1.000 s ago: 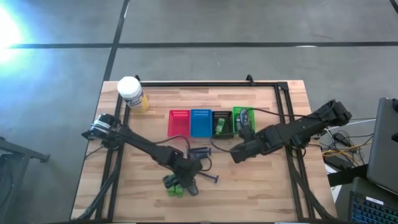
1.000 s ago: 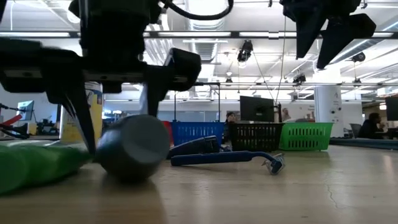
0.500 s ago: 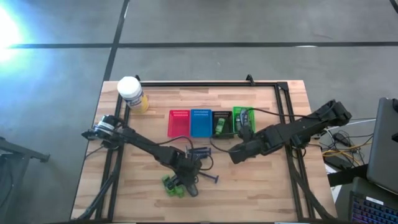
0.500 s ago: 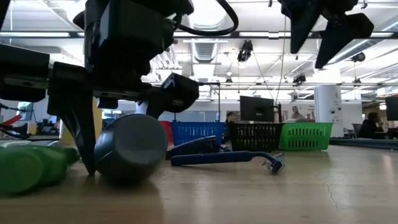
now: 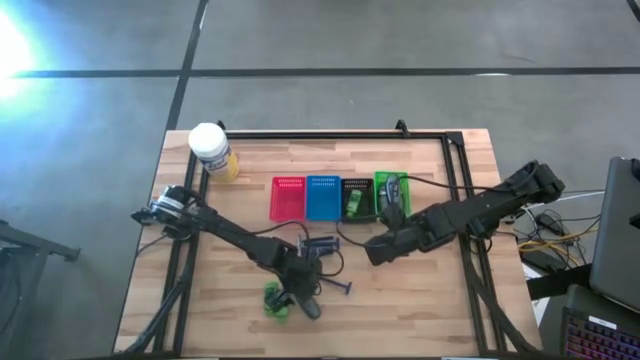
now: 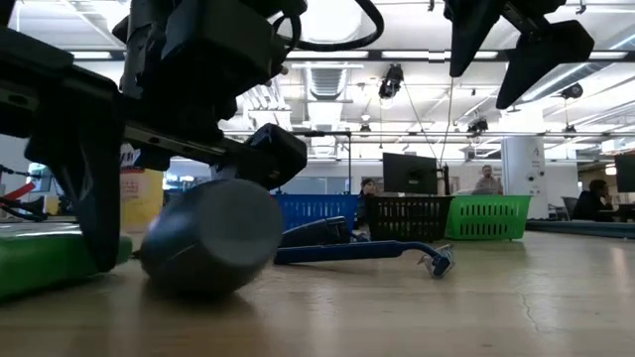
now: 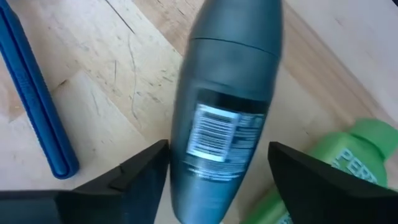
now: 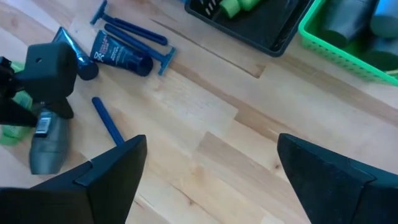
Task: Pick & Place Travel size toiletries
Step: Put the deodorant into the green basket
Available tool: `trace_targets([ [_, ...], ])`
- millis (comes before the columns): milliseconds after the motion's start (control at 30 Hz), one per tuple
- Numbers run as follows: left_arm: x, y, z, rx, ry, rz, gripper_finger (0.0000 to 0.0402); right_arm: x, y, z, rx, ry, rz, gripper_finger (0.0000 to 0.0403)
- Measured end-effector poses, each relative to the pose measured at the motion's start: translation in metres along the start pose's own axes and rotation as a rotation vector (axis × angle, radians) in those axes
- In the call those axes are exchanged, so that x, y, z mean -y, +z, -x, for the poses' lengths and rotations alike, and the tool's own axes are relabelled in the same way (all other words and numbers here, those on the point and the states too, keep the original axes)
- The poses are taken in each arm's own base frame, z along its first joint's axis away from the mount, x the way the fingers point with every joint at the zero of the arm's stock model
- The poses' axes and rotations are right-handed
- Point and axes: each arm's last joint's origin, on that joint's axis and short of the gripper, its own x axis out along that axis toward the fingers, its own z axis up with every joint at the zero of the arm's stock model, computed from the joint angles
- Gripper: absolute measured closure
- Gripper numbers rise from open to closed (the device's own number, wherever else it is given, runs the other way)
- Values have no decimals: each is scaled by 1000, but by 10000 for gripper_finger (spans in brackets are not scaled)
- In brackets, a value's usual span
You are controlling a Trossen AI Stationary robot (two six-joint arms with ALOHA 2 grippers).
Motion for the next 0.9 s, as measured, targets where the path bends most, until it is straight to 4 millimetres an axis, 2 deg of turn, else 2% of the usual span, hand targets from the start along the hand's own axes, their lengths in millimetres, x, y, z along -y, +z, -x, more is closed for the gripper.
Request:
trace_targets([
  [133,0,0,0,0,4,-29,106,0,-2,0,-2,1,0,44],
  [400,-2,8,0,75,44,-47,120,-7,-15,-2,-9,47,-29,62],
  [733,-1,5,-4,77,19,-55,179,-29,-52,-33,-57,61,-52,76],
  [900,0,7,-10,88,14,-66,208,-42,-68,-39,-83,93,-35,81],
])
